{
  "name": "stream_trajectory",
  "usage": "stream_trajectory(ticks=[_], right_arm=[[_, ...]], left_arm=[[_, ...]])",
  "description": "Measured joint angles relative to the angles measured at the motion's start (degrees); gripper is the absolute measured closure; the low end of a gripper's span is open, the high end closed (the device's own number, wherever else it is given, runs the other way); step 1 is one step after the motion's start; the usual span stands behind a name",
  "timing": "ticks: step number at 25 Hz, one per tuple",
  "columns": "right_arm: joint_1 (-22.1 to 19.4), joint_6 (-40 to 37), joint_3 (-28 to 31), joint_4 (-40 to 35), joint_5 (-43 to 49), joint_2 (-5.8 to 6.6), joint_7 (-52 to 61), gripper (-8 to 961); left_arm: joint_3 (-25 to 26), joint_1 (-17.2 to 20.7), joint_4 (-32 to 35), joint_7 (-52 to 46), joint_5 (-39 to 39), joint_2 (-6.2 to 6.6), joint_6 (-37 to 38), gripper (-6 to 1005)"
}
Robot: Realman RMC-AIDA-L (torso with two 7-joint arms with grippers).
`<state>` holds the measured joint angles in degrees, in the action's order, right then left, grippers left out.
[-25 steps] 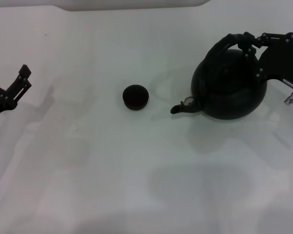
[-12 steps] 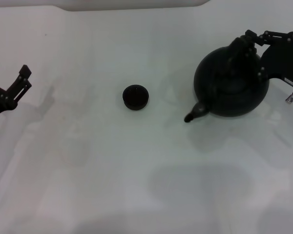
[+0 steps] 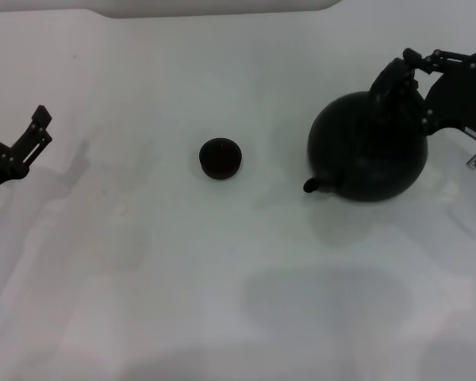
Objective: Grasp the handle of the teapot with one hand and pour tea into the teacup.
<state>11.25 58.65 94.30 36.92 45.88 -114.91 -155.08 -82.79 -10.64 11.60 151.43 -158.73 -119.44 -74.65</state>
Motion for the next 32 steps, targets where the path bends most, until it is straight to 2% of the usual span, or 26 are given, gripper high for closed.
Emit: stream_trajectory(ticks=[2, 7, 12, 23, 31, 32], right_arm=[[0.00, 0.02, 0.60, -0.42, 0.00, -0.12, -0.18, 771], [0.03, 0.11, 1.76, -0.97, -0.06, -0.14, -0.26, 634], [0.08, 0.35, 2.17, -1.22, -0.11, 0.02, 0.28, 635], [-1.68, 1.55, 2.23, -2.11, -0.22, -0.04, 2.01, 513], [-3.98, 6.67, 6.27, -4.25, -0.81, -0.02, 2.24, 200], [-4.08, 7.41, 7.03, -4.75, -0.80, -0.03, 2.24, 200]], left_arm=[[0.00, 0.00, 0.00, 0.00, -0.01, 0.00, -0.01, 123], [0.00, 0.00, 0.00, 0.00, -0.07, 0.00, -0.04, 123], [0.00, 0.00, 0.00, 0.00, -0.09, 0.00, -0.14, 123], [0.05, 0.00, 0.00, 0.02, -0.25, 0.09, -0.25, 123], [0.13, 0.06, 0.00, 0.06, -0.27, 0.09, -0.34, 123], [0.18, 0.09, 0.00, 0.07, -0.27, 0.09, -0.35, 123]])
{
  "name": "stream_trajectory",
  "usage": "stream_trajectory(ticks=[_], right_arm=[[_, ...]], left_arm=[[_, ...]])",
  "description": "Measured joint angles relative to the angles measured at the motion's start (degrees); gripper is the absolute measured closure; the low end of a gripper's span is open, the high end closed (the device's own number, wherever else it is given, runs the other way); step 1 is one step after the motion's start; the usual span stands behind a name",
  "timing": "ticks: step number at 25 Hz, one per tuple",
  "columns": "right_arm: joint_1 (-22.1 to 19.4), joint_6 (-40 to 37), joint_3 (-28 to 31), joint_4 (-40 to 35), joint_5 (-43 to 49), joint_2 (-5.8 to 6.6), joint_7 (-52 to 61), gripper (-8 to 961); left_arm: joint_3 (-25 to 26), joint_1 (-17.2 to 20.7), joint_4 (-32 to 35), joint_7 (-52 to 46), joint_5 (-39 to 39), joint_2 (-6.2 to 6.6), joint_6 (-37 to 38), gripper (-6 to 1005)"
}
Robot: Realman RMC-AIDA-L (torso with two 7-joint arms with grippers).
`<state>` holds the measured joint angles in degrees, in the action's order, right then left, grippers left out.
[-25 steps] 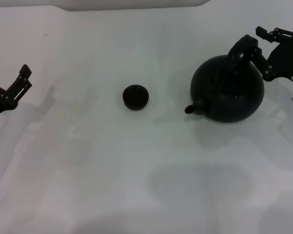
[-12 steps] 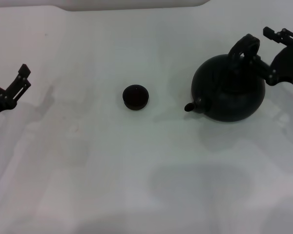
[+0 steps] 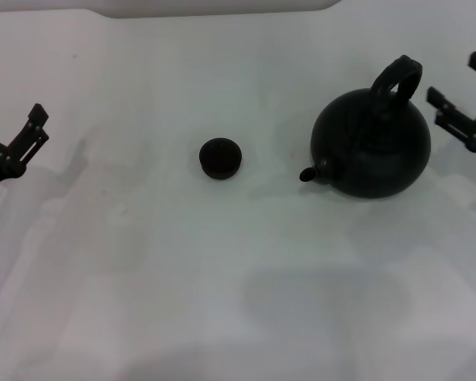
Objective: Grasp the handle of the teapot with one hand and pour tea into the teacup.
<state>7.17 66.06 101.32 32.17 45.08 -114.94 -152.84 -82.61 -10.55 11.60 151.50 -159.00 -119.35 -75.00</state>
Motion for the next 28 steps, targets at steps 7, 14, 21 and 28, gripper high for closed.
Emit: stream_trajectory(ticks=[7, 14, 21, 28], right_arm=[[-0.33, 2.99, 4.66, -3.86, -0.03, -0.06, -0.47, 201], [-0.48, 3.12, 8.59, -5.52, -3.34, -0.44, -0.77, 202], [0.09, 1.27, 8.63, -8.22, -10.02, -0.55, -2.19, 205], [-0.52, 0.89, 8.63, -9.69, -11.98, -0.75, -2.66, 208]], left_arm=[[0.14, 0.12, 0.17, 1.33, -0.07, 0.00, -0.12, 123], [0.26, 0.59, 0.33, 3.55, -0.86, 0.13, -2.40, 123], [1.52, 1.80, 0.01, 5.33, -8.41, 0.40, -5.52, 123], [6.69, 3.03, -0.09, 4.61, -8.65, 0.50, -10.73, 123]])
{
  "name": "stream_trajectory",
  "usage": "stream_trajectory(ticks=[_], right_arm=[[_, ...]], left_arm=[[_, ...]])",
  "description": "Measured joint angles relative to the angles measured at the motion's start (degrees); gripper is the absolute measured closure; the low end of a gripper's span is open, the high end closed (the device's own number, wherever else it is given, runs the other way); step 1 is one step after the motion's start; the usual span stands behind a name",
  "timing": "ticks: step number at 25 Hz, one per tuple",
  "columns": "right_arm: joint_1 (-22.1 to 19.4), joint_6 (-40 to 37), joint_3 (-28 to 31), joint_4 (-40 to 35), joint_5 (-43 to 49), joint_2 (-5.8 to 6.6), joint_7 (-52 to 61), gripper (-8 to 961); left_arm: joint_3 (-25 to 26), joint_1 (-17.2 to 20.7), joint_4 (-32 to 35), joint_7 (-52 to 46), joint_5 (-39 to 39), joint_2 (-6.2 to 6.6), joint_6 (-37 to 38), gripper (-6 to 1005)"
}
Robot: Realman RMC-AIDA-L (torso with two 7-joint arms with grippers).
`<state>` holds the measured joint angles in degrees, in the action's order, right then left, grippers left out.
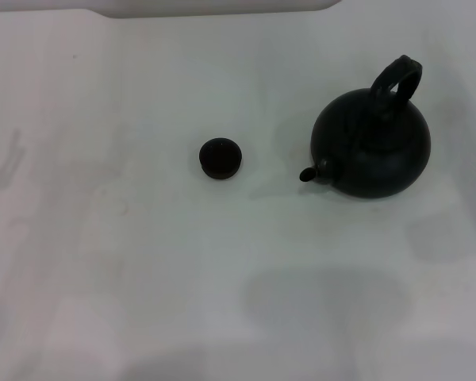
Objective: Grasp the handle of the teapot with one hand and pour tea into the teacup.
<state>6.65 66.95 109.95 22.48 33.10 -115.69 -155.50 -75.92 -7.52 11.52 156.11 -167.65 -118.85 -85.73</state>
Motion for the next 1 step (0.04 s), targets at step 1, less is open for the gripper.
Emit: stream_trajectory(ticks=[1], right_arm=[[-0.06, 0.22, 0.00, -0.32, -0.59, -0.05, 0.00, 208]], left_arm=[[0.11, 0.02, -0.02, -0.09, 0.02, 0.05, -0.60, 123]])
